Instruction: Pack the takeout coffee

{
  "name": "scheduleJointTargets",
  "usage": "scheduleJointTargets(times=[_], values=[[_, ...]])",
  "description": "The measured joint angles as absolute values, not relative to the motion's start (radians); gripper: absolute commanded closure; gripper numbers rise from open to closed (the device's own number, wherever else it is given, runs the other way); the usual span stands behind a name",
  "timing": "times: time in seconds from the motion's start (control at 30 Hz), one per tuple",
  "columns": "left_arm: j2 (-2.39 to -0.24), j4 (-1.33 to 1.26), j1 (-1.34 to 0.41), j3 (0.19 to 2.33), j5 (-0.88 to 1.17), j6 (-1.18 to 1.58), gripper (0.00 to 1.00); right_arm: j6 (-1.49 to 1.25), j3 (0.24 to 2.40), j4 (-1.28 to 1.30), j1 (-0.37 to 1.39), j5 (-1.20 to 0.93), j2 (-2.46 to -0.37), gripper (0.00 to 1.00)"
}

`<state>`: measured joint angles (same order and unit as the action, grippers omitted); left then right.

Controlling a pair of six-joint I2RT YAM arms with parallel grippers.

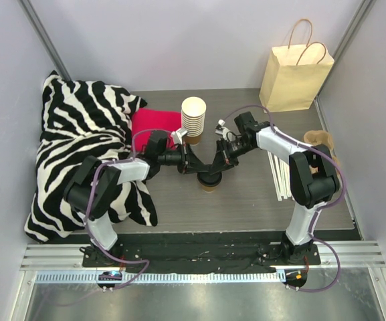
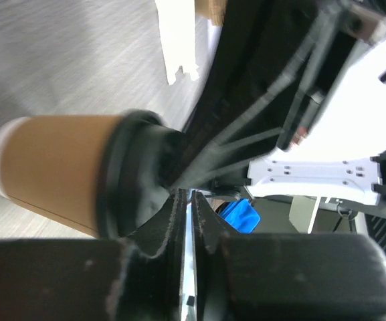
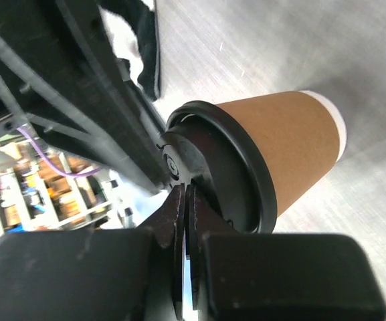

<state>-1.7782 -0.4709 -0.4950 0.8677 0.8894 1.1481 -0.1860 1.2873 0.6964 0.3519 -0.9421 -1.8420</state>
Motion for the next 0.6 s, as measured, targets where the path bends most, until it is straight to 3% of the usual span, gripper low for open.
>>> scheduleJointTargets(times=[0.27, 0.3, 0.33, 0.37, 0.5, 0.6], values=[[-1.577, -0.387, -0.48, 0.843, 0.881, 1.093, 0.63, -0.114, 1.343, 0.754, 0.351, -0.94, -1.777, 0.66], [-1.553, -0.376, -0.476, 0.837, 0.88, 1.084, 0.61, -0.108, 1.341, 0.767, 0.351, -0.937, -1.749, 0.58], [-1.531, -0.361, -0.471, 0.832, 0.875, 1.074, 0.56, -0.106, 1.339, 0.777, 0.351, -0.931, -1.723, 0.55], [-1.51, -0.344, -0.463, 0.825, 0.87, 1.065, 0.54, -0.105, 1.332, 0.787, 0.351, -0.92, -1.688, 0.53], [-1.478, -0.287, -0.424, 0.805, 0.851, 1.04, 0.49, -0.117, 1.222, 0.801, 0.351, -0.837, -1.565, 0.24], [-1.477, -0.248, -0.395, 0.801, 0.836, 1.03, 0.48, -0.143, 1.131, 0.809, 0.351, -0.773, -1.538, 0.19]])
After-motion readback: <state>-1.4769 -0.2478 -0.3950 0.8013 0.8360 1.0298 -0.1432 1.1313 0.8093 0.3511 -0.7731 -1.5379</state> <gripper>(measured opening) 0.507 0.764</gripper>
